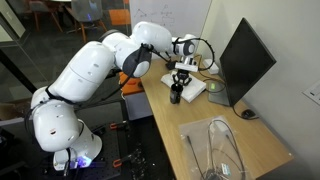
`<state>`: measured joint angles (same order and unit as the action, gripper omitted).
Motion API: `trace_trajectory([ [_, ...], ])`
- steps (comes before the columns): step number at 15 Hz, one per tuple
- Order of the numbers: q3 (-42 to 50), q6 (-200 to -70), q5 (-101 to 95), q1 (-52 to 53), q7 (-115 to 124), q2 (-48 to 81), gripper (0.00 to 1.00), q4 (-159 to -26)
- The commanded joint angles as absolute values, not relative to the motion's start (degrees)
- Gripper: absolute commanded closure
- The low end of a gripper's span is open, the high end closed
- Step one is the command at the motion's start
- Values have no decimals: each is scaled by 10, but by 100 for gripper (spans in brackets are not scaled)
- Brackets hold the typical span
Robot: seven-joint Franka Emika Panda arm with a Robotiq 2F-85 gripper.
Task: Take the yellow pen out of the mug
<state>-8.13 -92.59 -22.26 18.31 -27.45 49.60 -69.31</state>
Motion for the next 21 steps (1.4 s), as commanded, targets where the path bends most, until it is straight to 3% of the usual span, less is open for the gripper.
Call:
trace_trajectory([
  [1, -89, -962, -225, 176, -289, 461, 72, -748],
  [5, -88, -967, -225, 179, -239, 454, 77, -766],
  [11, -89, -972, -213, 173, -191, 446, 67, -789],
  [21, -89, -972, -202, 167, -158, 445, 72, -800],
])
